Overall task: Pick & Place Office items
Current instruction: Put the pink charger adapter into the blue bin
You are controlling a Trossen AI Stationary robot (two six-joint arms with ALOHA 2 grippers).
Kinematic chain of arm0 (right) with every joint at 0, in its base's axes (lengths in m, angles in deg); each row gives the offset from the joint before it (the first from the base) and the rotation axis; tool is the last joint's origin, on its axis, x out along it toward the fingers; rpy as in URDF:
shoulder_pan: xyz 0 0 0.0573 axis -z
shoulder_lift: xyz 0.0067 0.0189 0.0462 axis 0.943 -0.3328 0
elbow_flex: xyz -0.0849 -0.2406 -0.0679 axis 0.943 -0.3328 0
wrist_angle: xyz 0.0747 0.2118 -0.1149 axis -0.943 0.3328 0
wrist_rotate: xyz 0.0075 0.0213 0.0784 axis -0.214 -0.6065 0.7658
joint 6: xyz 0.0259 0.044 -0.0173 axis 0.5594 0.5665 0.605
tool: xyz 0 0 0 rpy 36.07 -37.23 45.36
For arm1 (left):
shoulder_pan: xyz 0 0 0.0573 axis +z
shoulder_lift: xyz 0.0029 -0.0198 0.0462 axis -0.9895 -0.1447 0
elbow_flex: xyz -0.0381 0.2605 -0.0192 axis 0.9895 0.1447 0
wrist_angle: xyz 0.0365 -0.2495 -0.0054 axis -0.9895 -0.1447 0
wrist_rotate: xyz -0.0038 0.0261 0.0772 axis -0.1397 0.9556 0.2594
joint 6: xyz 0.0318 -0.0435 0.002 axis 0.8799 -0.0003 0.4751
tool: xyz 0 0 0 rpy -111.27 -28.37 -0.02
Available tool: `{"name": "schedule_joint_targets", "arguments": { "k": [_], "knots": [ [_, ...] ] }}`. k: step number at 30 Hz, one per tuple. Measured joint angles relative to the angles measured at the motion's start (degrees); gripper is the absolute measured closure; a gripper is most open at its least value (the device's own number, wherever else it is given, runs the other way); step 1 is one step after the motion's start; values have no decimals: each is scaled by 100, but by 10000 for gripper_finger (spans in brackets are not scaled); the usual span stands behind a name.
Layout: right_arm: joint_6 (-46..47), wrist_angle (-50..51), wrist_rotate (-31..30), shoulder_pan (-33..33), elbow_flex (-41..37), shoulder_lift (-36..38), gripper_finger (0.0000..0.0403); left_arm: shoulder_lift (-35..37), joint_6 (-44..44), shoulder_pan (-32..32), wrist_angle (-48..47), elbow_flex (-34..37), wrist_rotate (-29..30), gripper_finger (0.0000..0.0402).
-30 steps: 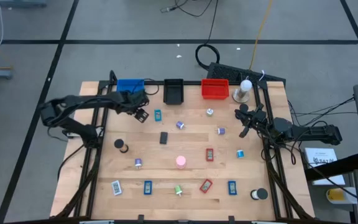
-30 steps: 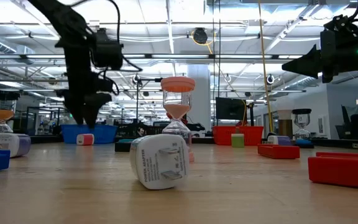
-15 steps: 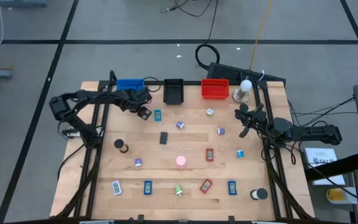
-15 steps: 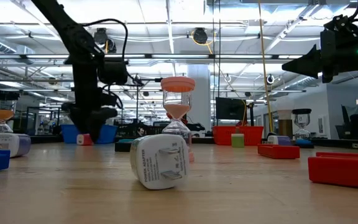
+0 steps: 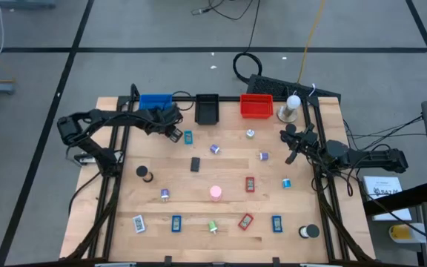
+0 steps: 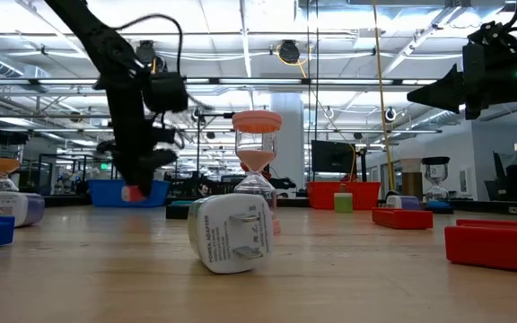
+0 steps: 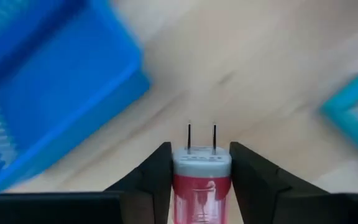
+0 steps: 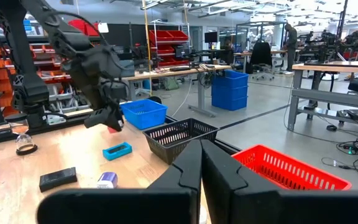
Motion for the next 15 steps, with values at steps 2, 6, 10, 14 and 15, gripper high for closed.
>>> {"name": "schedule_joint_targets", "arguments": {
  "k": [2,6,10,14,15],
  "knots": [
    [0,0,1,1,1,0,403,349,-28,-260,672,337,34,267],
    [-1,0,1,1,1,-1,403,964,-385,-926,2944,1654,36,267],
    [0,0,0,1,1,0,403,1139,-771,-1679,5705,3156,374,267],
    [-1,2,2,1,1,-1,403,1135,-811,-2286,7289,4018,972,267],
    [0,0,3,1,1,-1,403,1133,-763,-2412,7444,4119,1084,267]
  ]
}}
